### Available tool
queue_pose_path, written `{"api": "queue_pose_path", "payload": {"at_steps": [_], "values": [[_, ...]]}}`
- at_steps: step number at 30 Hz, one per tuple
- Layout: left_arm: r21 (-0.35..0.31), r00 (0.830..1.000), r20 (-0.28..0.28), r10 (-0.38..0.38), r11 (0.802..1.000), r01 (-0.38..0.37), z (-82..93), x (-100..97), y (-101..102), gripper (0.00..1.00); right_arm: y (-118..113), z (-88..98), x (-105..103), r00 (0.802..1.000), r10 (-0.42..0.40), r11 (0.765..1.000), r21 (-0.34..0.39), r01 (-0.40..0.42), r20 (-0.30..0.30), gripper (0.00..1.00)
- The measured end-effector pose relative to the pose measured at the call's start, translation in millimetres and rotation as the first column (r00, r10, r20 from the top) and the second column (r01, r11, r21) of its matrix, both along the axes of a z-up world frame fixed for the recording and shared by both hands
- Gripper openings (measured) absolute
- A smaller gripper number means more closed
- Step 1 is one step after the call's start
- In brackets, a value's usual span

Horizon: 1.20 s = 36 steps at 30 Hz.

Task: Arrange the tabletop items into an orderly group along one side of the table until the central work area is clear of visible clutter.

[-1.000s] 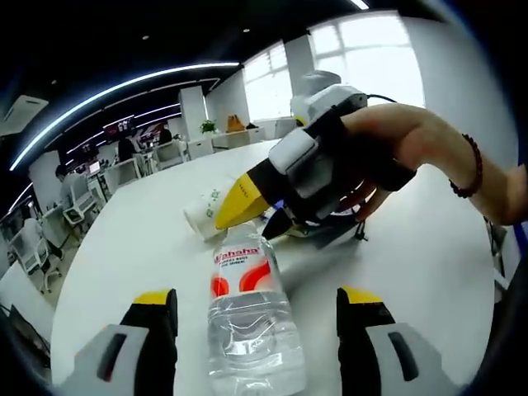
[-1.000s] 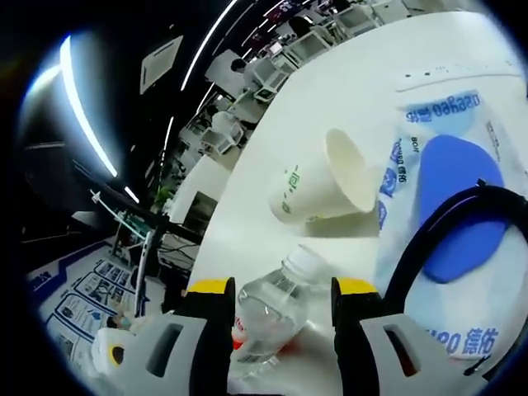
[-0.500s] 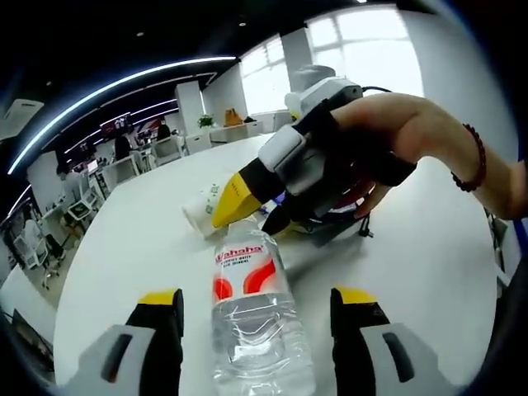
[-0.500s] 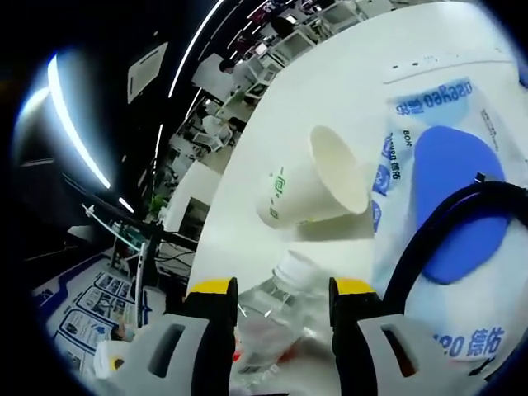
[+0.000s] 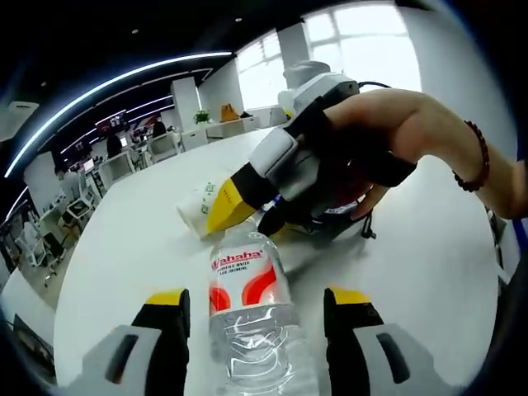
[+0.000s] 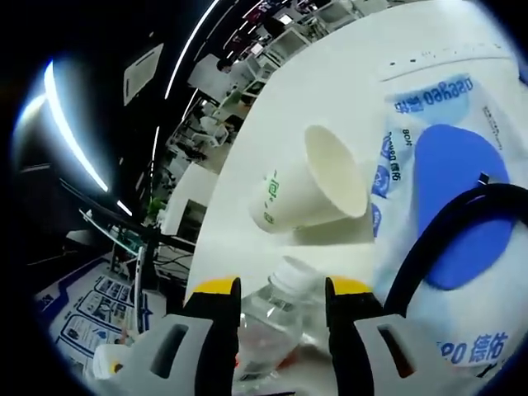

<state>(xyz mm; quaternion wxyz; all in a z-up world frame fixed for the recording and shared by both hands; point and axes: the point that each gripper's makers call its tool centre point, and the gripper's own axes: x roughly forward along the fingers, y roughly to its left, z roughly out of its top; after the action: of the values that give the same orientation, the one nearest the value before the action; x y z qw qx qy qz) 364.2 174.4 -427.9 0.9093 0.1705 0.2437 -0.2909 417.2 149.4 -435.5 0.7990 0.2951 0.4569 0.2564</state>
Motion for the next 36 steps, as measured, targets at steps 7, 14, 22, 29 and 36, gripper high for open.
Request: {"api": "queue_pose_path", "payload": {"at_steps": [7, 14, 22, 29, 36], "values": [[0.001, 1.0, -0.013, 0.003, 1.0, -0.003, -2.8, 1.1, 1.7, 0.64, 2.9, -1.0, 0.8, 1.0, -0.014, 1.0, 0.015, 0.014, -0.016, 0.34], [-0.001, 1.0, -0.02, 0.001, 1.0, -0.001, -3.9, 3.5, 0.6, 0.63, 2.3, -2.5, 1.9, 1.0, -0.02, 1.0, 0.01, 0.021, -0.022, 0.31], [0.005, 1.0, -0.027, -0.005, 1.0, 0.005, -5.5, 4.4, -1.8, 0.6, 0.4, -4.5, 3.0, 0.999, -0.031, 1.0, 0.001, 0.031, -0.027, 0.28], [-0.019, 0.999, -0.036, -0.012, 1.0, 0.011, -4.1, 4.7, -5.4, 0.58, -1.4, -5.7, 5.5, 0.997, -0.059, 0.998, 0.007, 0.06, -0.041, 0.26], [-0.005, 0.999, -0.038, -0.016, 1.0, 0.016, -4.9, 6.2, -8.4, 0.51, -3.1, -6.0, 7.0, 0.995, -0.085, 0.996, 0.03, 0.087, -0.058, 0.25]]}}
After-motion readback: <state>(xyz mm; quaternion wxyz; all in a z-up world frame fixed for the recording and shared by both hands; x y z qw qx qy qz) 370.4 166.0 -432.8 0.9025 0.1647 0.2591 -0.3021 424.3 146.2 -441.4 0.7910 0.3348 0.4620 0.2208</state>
